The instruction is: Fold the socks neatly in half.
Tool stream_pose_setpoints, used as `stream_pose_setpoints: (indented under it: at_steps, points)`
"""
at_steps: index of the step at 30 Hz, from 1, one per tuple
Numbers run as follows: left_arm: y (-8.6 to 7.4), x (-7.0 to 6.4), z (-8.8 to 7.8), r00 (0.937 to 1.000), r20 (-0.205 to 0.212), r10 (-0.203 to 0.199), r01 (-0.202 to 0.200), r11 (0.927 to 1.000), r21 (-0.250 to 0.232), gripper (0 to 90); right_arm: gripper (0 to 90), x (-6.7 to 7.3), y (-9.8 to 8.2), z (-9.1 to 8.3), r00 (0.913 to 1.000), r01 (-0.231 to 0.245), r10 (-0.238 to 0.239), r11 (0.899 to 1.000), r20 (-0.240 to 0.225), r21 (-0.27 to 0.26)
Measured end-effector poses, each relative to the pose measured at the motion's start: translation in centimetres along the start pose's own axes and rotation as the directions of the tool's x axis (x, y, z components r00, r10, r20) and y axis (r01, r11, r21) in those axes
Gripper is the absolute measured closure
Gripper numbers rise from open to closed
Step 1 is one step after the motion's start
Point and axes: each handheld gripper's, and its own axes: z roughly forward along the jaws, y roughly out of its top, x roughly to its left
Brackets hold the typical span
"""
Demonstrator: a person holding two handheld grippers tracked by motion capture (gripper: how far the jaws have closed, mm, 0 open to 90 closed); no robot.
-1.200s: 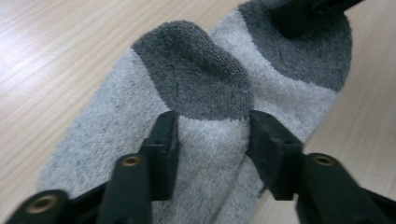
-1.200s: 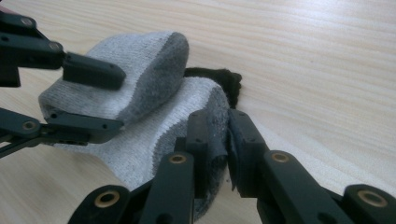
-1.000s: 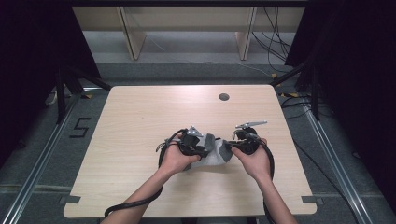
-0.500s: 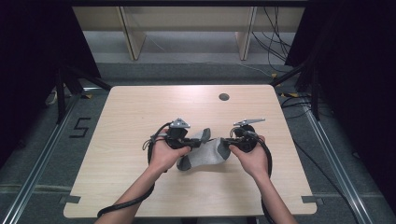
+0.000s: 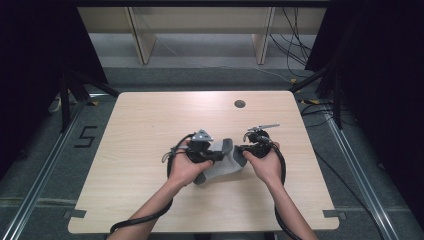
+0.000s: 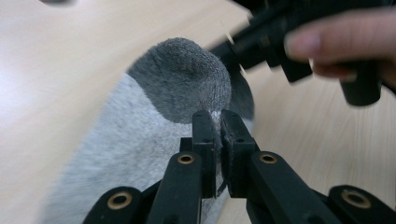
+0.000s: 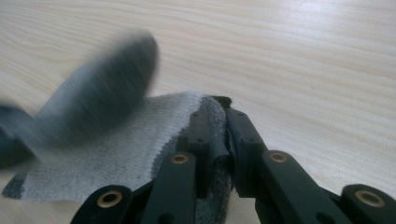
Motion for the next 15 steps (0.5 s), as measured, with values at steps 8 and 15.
stream_pose_setpoints:
  at_steps: [8, 15]
  points:
    - [-0.9, -0.8, 2.4, 0.999, -0.001, 0.046, -0.046, 0.9971, 0.061, 84.5, 70.5, -0.8, 0.2, -0.1, 0.9994, -0.017, 0.018, 0.999, 0.03, -0.036]
    - [-1.1, -0.8, 2.8, 0.9979, -0.006, 0.064, -0.064, 0.9943, 0.085, 83.0, 63.1, 1.9, 1.2, -3.1, 0.9989, 0.046, -0.046, 0.991, 0.0, -0.123]
